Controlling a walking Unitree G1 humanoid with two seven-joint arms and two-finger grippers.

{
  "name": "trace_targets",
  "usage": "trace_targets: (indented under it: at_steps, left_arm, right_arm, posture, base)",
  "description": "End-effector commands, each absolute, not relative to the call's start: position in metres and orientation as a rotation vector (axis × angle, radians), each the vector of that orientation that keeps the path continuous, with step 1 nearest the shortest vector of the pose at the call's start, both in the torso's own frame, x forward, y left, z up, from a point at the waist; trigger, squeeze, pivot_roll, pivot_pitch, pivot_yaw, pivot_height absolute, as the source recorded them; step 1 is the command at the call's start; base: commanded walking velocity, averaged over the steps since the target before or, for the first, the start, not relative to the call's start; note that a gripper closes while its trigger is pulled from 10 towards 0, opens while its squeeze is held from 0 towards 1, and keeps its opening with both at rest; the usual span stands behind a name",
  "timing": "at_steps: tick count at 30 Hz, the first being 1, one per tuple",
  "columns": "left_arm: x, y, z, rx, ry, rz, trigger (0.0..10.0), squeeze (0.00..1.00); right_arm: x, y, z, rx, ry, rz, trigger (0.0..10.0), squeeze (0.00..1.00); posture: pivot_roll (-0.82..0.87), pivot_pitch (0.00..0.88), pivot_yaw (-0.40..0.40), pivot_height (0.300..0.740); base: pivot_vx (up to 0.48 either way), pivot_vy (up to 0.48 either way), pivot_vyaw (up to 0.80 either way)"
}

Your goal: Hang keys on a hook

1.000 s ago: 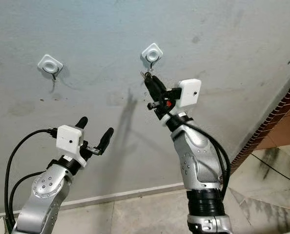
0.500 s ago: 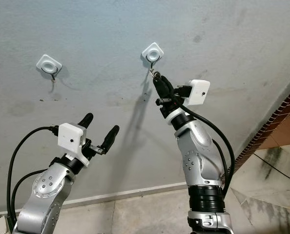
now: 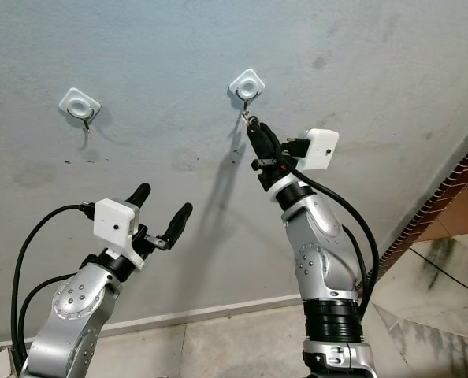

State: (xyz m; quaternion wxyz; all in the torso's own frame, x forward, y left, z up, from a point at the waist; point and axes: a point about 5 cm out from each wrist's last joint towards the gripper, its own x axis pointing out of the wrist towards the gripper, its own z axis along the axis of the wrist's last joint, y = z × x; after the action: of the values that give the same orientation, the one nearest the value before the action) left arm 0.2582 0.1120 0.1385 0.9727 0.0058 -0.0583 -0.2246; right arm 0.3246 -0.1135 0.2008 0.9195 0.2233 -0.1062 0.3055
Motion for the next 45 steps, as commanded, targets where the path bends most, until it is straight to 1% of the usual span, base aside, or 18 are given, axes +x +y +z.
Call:
trace_targets:
  at_steps: [1, 4, 10, 15, 21, 22, 27, 32, 38, 45]
  left_arm:
    - [0.256, 0.113, 0.137, 0.013, -0.108, -0.465, 10.0, 0.0]
    - [0.257, 0.113, 0.137, 0.015, -0.104, -0.463, 10.0, 0.0]
    - [0.257, 0.114, 0.136, 0.02, -0.102, -0.456, 10.0, 0.0]
    - [0.256, 0.119, 0.137, 0.037, -0.101, -0.438, 10.0, 0.0]
    - [0.255, 0.124, 0.14, 0.046, -0.111, -0.424, 10.0, 0.0]
    - [0.255, 0.124, 0.143, 0.053, -0.122, -0.428, 10.0, 0.0]
    - [0.256, 0.126, 0.143, 0.062, -0.12, -0.429, 10.0, 0.0]
    - [0.256, 0.126, 0.142, 0.062, -0.115, -0.431, 10.0, 0.0]
    - [0.256, 0.124, 0.141, 0.06, -0.112, -0.439, 10.0, 0.0]
    - [0.256, 0.124, 0.141, 0.061, -0.109, -0.441, 10.0, 0.0]
  right_arm:
    - [0.315, -0.101, 0.203, 0.451, -0.199, 0.764, 10.0, 0.0]
    - [0.312, -0.1, 0.192, 0.381, -0.174, 0.745, 10.0, 0.0]
    - [0.306, -0.097, 0.182, 0.327, -0.151, 0.735, 10.0, 0.0]
    - [0.299, -0.097, 0.179, 0.28, -0.155, 0.692, 10.0, 0.0]
    - [0.3, -0.098, 0.185, 0.3, -0.202, 0.627, 10.0, 0.0]
    - [0.307, -0.102, 0.194, 0.31, -0.24, 0.568, 10.0, 0.0]
    - [0.314, -0.109, 0.201, 0.318, -0.274, 0.495, 10.0, 0.0]
    - [0.316, -0.111, 0.205, 0.328, -0.285, 0.488, 10.0, 0.0]
    - [0.322, -0.12, 0.211, 0.339, -0.308, 0.449, 10.0, 0.0]
    - [0.322, -0.117, 0.214, 0.362, -0.312, 0.478, 10.0, 0.0]
  posture:
    - [0.11, 0.067, 0.051, 0.74]
    - [0.11, 0.066, 0.052, 0.74]
    - [0.11, 0.065, 0.053, 0.74]
    - [0.11, 0.063, 0.052, 0.74]
    - [0.11, 0.062, 0.056, 0.74]
    - [0.11, 0.061, 0.061, 0.74]
    - [0.11, 0.058, 0.067, 0.74]
    - [0.11, 0.057, 0.07, 0.74]
    - [0.11, 0.055, 0.072, 0.74]
    - [0.12, 0.055, 0.073, 0.74]
  base:
    - [0.0, 0.0, 0.0]
    - [0.0, 0.0, 0.0]
    - [0.0, 0.0, 0.0]
    - [0.0, 0.0, 0.0]
    - [0.0, 0.0, 0.0]
    - [0.0, 0.0, 0.0]
    - [0.0, 0.0, 0.0]
    - [0.0, 0.0, 0.0]
    - [0.0, 0.0, 0.0]
    - [0.0, 0.0, 0.0]
